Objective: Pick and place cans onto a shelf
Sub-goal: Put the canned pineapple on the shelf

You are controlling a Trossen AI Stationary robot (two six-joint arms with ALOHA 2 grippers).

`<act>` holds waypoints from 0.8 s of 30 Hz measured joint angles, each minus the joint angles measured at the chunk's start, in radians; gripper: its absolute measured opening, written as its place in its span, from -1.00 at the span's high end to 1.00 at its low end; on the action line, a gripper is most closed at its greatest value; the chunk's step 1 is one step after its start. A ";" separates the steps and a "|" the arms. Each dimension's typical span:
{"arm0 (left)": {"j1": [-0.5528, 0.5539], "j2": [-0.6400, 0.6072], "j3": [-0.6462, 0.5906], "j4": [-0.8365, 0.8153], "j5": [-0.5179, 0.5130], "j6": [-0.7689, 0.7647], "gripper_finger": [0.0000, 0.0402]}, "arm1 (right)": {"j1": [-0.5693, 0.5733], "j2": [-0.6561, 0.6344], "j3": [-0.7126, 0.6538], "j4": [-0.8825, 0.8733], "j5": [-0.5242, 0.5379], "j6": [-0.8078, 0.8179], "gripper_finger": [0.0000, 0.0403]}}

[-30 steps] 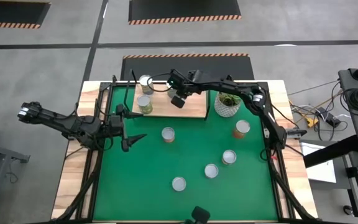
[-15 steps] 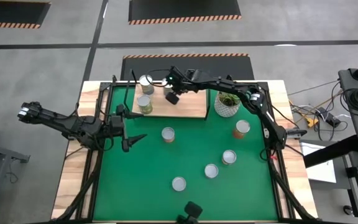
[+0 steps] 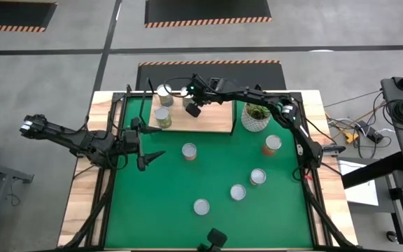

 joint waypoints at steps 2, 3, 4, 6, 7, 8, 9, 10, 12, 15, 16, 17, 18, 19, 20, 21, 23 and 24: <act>0.000 0.000 0.000 -0.001 0.000 0.000 -0.93 | 0.015 -0.015 0.000 -0.029 0.000 0.005 0.96; 0.000 0.000 0.000 -0.003 0.000 0.000 -0.93 | 0.027 -0.026 0.000 -0.045 0.000 0.005 0.96; 0.000 0.000 0.000 -0.006 0.000 0.000 -0.93 | 0.043 -0.039 0.000 -0.064 0.000 0.004 0.96; 0.000 0.000 0.000 -0.017 0.000 0.000 -0.93 | 0.079 -0.061 0.000 -0.097 -0.001 0.004 0.96; 0.000 0.000 0.000 -0.025 0.000 -0.001 -0.93 | 0.102 -0.070 0.000 -0.119 0.000 0.003 0.96; 0.000 0.000 0.000 -0.030 0.001 -0.004 -0.93 | 0.125 -0.078 0.000 -0.139 0.000 0.000 0.96; 0.000 0.000 0.000 -0.035 0.000 -0.008 -0.93 | 0.151 -0.082 0.000 -0.154 0.000 -0.007 0.96; 0.000 0.000 0.000 -0.038 0.000 -0.009 -0.93 | 0.181 -0.086 0.000 -0.166 0.000 -0.015 0.96; 0.000 0.000 0.000 -0.041 0.001 -0.009 -0.93 | 0.237 -0.094 0.000 -0.198 -0.002 -0.037 0.96; 0.000 0.000 0.000 -0.043 0.000 -0.014 -0.93 | 0.322 -0.097 0.000 -0.245 -0.002 -0.059 0.96; 0.000 0.000 0.000 -0.047 0.001 -0.020 -0.93 | 0.349 -0.097 0.000 -0.272 -0.002 -0.068 0.96; 0.000 0.000 0.000 -0.051 0.001 -0.026 -0.93 | 0.375 -0.097 -0.001 -0.297 -0.002 -0.080 0.96; 0.000 0.000 0.000 -0.052 0.001 -0.031 -0.93 | 0.400 -0.097 -0.001 -0.324 -0.003 -0.092 0.96; 0.000 0.000 0.000 -0.053 0.001 -0.035 -0.93 | 0.422 -0.097 -0.001 -0.354 -0.005 -0.100 0.96; 0.000 0.000 0.000 -0.056 0.001 -0.037 -0.93 | 0.443 -0.099 -0.004 -0.384 -0.020 -0.111 0.96; 0.000 0.000 0.000 -0.057 0.001 -0.040 -0.93 | 0.462 -0.102 -0.009 -0.406 -0.048 -0.114 0.96; 0.000 0.000 0.000 -0.057 0.001 -0.054 -0.93 | 0.492 -0.117 -0.029 -0.423 -0.117 -0.096 0.96; 0.000 0.000 0.000 -0.057 0.001 -0.057 -0.93 | 0.504 -0.125 -0.040 -0.427 -0.143 -0.083 0.96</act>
